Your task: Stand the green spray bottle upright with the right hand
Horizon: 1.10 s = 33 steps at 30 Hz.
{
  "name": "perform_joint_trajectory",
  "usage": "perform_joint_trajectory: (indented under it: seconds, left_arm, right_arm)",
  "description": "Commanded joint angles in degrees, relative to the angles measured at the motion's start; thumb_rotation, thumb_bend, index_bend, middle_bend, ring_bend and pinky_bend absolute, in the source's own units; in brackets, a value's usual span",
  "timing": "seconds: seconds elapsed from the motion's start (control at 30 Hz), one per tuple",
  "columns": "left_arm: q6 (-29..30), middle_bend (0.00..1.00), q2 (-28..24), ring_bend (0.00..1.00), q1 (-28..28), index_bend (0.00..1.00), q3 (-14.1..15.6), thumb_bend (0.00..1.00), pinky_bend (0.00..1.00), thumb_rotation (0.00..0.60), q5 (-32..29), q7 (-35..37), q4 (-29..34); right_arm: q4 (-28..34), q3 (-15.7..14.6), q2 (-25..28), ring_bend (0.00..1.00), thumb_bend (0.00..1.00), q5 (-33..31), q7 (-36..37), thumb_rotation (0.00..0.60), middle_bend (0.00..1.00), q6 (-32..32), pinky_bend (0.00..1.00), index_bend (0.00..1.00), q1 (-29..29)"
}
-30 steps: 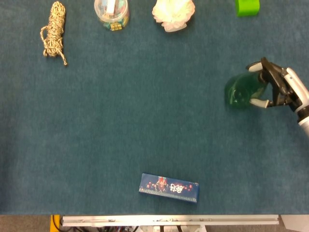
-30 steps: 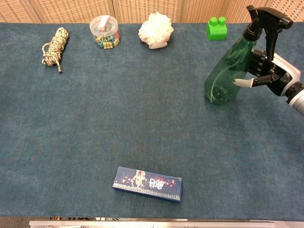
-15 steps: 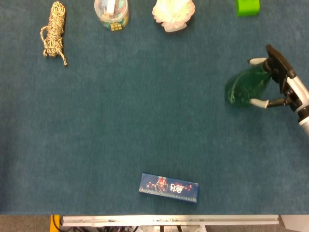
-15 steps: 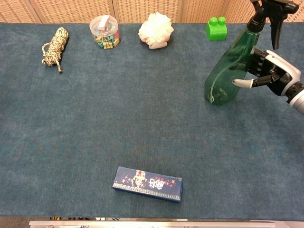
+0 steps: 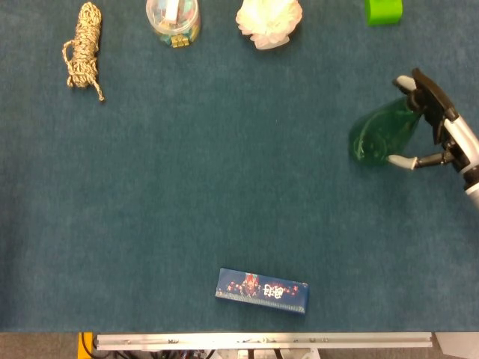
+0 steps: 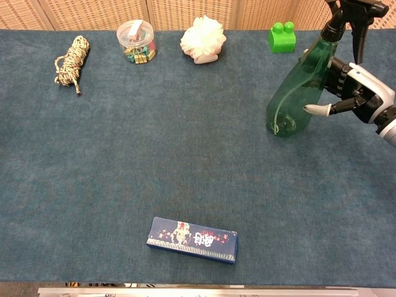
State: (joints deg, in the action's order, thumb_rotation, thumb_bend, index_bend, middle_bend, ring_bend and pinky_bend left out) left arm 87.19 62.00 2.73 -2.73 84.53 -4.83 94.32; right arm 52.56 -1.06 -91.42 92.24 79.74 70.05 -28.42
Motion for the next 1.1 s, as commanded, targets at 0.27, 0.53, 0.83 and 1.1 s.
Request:
perform_joint_trajectory:
  seconds: [0.27,0.53,0.83,1.1]
  left_arm:
    - [-0.08,0.18,0.07,0.06,0.03,0.13,0.02,0.0,0.19,0.6,-0.05,-0.28,0.02]
    - [-0.37,0.18,0.26,0.06,0.18,0.13,0.05,0.0,0.19,0.6,-0.16,-0.91,0.07]
    - [-0.68,0.18,0.61,0.06,0.38,0.13,0.06,0.0,0.19,0.6,-0.31,-1.92,0.21]
    - [-0.99,0.18,0.71,0.06,0.63,0.13,0.14,0.0,0.19,0.6,-0.11,-2.16,0.14]
  right_arm:
    - [3.2,0.57,3.07,0.0,0.0,-0.07,-5.42,0.6,0.01,3.73,0.1,0.02,1.6]
    - [10.6,2.16,8.43,0.0,0.0,-2.82,-16.84,0.6,0.0,8.16,0.09,0.02,5.5]
    - [24.22,2.57,18.01,0.0,0.0,-6.53,-33.61,0.6,0.02,11.39,0.09,0.02,11.19]
    - [33.03,3.37,21.45,0.0,0.0,-9.88,-58.8,0.6,0.04,19.09,0.09,0.04,17.48]
